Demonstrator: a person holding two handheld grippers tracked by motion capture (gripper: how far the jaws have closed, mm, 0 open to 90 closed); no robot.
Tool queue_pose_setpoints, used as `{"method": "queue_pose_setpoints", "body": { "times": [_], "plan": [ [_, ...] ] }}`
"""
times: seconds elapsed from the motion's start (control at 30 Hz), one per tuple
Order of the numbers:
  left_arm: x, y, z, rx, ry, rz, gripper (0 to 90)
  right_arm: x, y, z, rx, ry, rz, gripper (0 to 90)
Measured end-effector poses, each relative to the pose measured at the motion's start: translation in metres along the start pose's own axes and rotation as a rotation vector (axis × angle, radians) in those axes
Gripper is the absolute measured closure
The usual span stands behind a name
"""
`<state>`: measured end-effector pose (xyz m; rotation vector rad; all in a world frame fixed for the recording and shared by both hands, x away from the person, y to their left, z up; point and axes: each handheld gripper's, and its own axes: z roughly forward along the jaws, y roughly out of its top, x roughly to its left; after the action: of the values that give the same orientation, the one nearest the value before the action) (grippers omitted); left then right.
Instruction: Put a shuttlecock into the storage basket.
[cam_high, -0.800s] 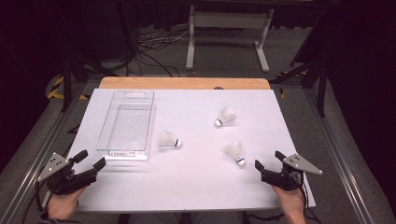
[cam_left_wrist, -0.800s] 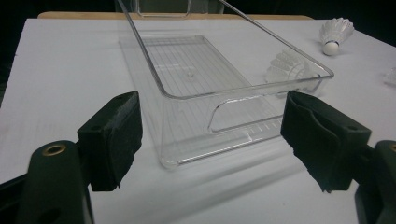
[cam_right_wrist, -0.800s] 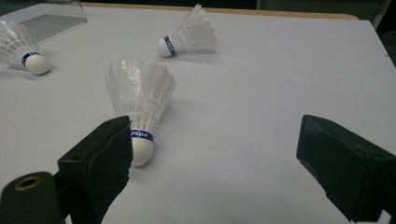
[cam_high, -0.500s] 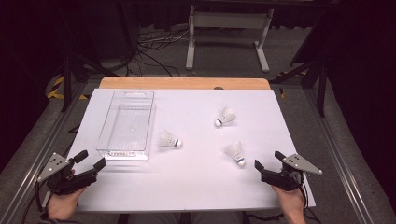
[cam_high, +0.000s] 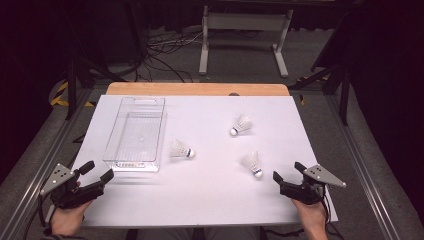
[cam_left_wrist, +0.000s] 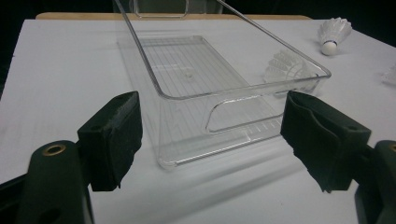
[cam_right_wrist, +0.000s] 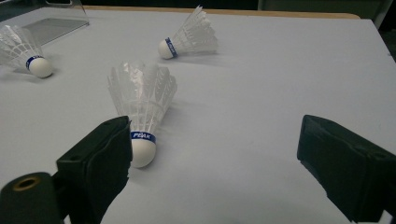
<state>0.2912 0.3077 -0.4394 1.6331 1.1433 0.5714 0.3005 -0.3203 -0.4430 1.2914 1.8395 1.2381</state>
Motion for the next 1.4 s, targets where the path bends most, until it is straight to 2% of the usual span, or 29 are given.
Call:
{"method": "queue_pose_setpoints", "body": {
  "times": [0.97, 1.4],
  "plan": [
    [-0.006, 0.004, -0.001, -0.015, -0.003, 0.005, 21.9, 0.000, 0.000, -0.001, -0.005, -0.003, 0.000, 11.0],
    [-0.014, 0.013, 0.001, -0.023, -0.038, 0.004, 21.9, 0.000, 0.000, -0.001, 0.000, -0.007, 0.001, 10.6]
  ]
}}
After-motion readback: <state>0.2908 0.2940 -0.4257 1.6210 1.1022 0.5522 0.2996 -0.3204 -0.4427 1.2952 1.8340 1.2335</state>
